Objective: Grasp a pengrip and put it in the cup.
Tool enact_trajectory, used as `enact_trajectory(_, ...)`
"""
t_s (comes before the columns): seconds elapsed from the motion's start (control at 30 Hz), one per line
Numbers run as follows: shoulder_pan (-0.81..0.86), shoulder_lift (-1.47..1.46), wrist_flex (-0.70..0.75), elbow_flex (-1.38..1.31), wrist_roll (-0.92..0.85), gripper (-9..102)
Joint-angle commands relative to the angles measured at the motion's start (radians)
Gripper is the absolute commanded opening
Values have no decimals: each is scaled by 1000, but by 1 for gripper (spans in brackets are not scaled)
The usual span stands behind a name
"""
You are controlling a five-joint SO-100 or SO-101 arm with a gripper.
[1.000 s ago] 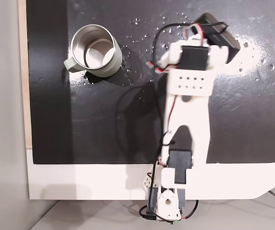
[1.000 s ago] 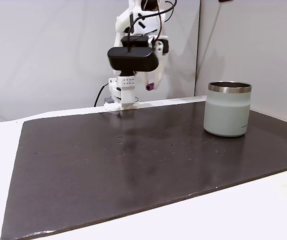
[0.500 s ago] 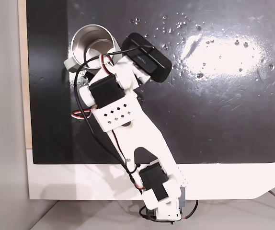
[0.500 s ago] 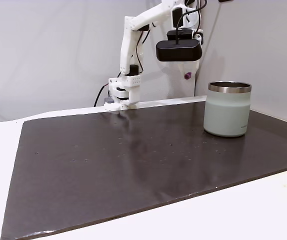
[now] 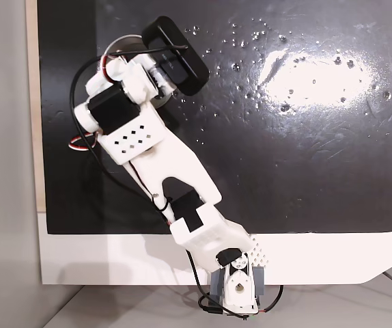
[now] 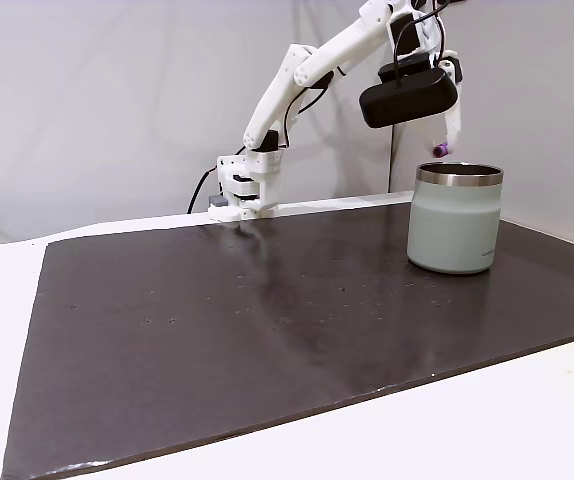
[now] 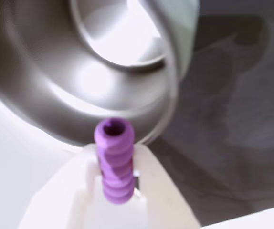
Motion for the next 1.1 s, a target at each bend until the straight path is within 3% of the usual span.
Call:
enact_trajectory(0.0,-5,-67,9,-241,57,0)
enact_trajectory(0.4,48,-173,9,-414,143,0)
enact_trajectory(0.5,58,-178,9,-414,130,8)
enact_trajectory(0.7,81,-183,11,-414,115,35)
enact_trajectory(1.07,95,-175,12,-414,97,36)
